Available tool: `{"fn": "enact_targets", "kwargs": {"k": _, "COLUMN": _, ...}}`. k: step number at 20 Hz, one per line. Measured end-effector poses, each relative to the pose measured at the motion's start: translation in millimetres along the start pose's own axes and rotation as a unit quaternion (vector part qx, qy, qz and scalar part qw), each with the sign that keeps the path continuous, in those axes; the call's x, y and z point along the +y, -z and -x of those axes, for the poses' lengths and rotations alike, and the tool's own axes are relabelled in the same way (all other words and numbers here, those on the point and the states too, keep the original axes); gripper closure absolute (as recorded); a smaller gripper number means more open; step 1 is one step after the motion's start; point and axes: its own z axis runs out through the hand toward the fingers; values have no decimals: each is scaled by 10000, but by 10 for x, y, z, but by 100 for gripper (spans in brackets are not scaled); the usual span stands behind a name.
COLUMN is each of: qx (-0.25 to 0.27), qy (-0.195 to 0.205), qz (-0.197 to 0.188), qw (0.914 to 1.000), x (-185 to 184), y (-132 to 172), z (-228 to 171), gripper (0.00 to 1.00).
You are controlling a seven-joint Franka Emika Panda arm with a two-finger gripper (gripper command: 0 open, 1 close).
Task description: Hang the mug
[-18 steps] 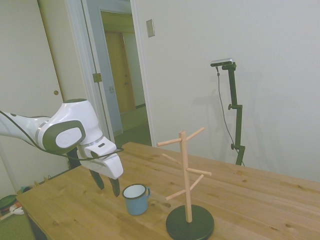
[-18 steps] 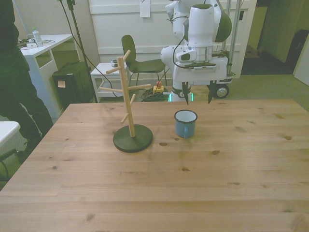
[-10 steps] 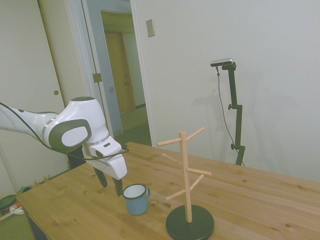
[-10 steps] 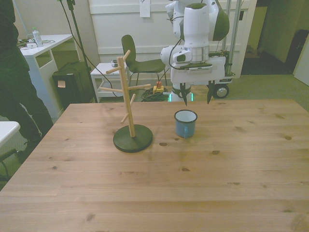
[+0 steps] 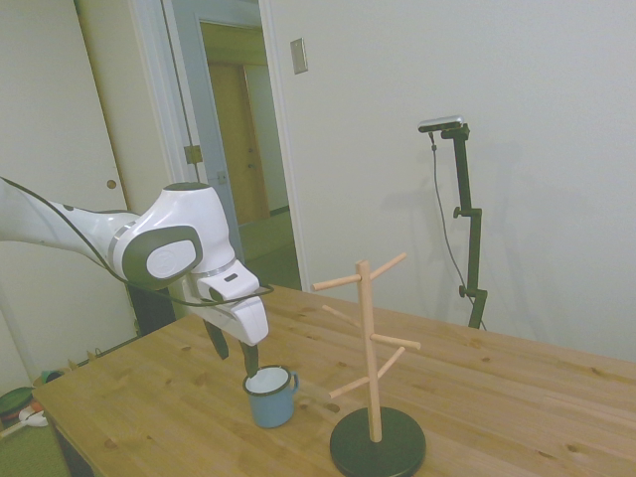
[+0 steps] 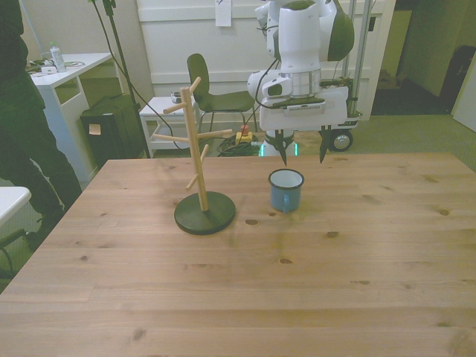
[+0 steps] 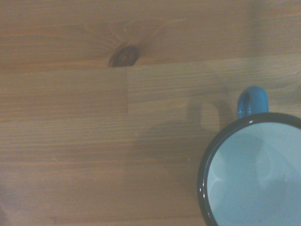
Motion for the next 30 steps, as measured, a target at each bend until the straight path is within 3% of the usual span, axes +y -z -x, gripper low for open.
{"fn": "enact_targets", "kwargs": {"k": 16, "qx": -206, "qy": -945, "qz": 44, "qw": 9953, "x": -191, "y": -375, "z": -322, "gripper": 0}}
{"fn": "enact_targets", "kwargs": {"k": 28, "qx": -402, "qy": -1018, "qz": 162, "qw": 9939, "x": -378, "y": -650, "z": -401, "gripper": 0}}
{"fn": "enact_targets", "kwargs": {"k": 29, "qx": -410, "qy": -1010, "qz": 172, "qw": 9939, "x": -390, "y": -663, "z": -387, "gripper": 100}}
{"fn": "enact_targets", "kwargs": {"k": 30, "qx": -417, "qy": -1000, "qz": 178, "qw": 9940, "x": -402, "y": -671, "z": -374, "gripper": 100}}
